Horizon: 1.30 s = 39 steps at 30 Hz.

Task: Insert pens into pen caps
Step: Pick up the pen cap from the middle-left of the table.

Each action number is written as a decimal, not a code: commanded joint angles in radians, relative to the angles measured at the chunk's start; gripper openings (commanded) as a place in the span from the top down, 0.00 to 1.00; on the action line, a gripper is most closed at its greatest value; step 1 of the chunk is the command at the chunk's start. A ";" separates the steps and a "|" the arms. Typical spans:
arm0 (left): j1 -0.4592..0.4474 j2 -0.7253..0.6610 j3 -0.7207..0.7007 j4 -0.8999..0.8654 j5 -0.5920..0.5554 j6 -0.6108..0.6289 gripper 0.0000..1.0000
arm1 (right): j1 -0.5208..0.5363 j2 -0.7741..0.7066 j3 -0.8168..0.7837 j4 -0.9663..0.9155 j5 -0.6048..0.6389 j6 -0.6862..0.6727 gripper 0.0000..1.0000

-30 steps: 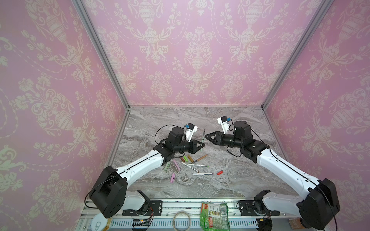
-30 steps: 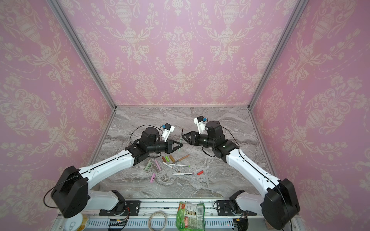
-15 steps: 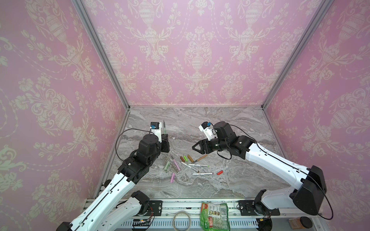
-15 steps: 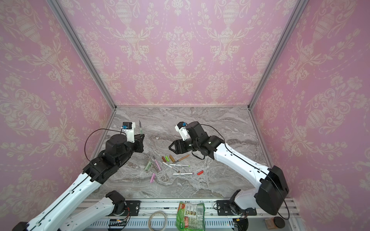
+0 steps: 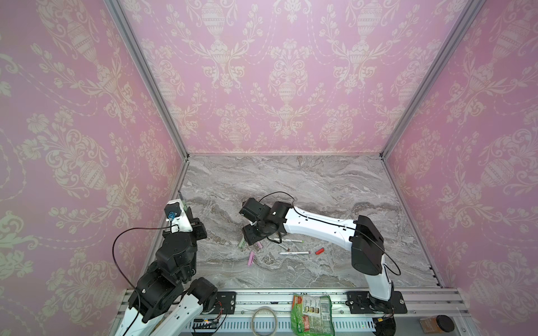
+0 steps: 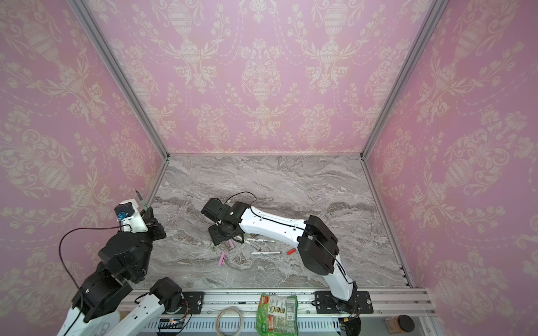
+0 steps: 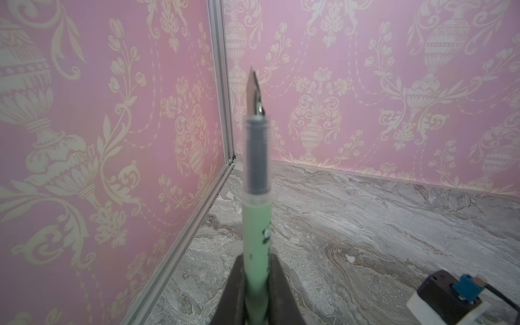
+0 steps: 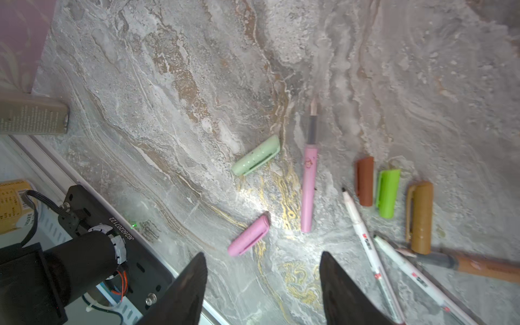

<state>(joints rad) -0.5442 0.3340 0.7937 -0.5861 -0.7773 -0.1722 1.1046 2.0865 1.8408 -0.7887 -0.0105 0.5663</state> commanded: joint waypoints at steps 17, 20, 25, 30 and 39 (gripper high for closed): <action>0.007 -0.135 -0.037 -0.087 -0.012 0.036 1.00 | 0.053 0.413 0.462 -0.239 0.097 -0.006 0.47; 0.007 -0.138 -0.043 -0.083 -0.002 0.040 1.00 | 0.053 0.449 0.499 -0.254 0.104 -0.009 0.48; 0.006 -0.138 -0.051 -0.075 0.016 0.052 1.00 | 0.045 0.486 0.537 -0.263 0.122 -0.013 0.52; 0.007 -0.138 -0.054 -0.065 0.025 0.060 1.00 | 0.034 0.510 0.553 -0.267 0.131 -0.017 0.59; 0.007 -0.132 -0.091 -0.040 0.030 0.079 1.00 | 0.017 0.558 0.606 -0.296 0.172 -0.045 0.64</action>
<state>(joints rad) -0.5442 0.2081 0.7174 -0.6441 -0.7647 -0.1226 1.1313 2.6030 2.4176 -1.0393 0.1276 0.5453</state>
